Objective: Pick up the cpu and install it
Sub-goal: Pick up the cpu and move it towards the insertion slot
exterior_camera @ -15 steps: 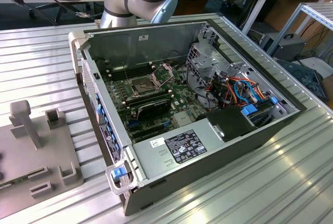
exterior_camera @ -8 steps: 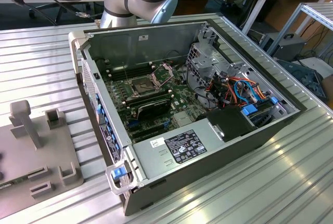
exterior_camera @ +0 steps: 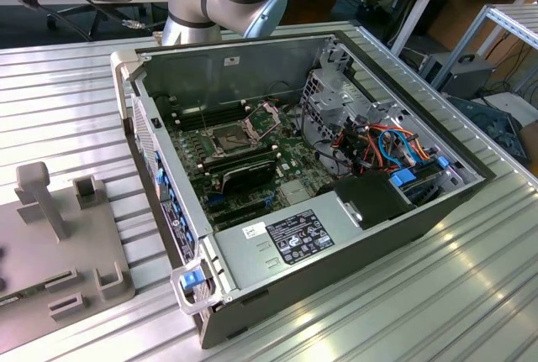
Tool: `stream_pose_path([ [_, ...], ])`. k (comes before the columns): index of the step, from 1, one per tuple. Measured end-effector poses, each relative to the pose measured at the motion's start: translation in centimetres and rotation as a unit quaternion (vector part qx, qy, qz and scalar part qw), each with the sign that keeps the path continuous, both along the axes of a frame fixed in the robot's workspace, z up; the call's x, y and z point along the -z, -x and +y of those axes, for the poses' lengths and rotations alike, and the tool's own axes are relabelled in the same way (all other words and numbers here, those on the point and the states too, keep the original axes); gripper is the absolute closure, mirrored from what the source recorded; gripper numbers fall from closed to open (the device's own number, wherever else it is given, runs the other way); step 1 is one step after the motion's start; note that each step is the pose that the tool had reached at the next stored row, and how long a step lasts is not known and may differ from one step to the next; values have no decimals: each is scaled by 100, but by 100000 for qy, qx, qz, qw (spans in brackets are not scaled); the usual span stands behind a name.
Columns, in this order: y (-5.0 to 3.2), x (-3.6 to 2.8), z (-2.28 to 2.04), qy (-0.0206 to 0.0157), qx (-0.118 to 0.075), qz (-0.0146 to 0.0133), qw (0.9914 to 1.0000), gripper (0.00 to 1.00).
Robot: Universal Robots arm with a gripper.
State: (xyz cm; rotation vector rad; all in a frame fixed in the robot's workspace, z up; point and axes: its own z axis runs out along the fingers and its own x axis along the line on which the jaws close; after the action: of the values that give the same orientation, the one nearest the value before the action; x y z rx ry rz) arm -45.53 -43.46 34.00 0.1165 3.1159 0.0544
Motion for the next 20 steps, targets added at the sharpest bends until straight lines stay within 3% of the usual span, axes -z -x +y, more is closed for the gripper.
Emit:
stream_pose_path([
  [11,0,115,0,2,1,6,100000,89],
  [20,0,249,0,1,1,6,100000,89],
])
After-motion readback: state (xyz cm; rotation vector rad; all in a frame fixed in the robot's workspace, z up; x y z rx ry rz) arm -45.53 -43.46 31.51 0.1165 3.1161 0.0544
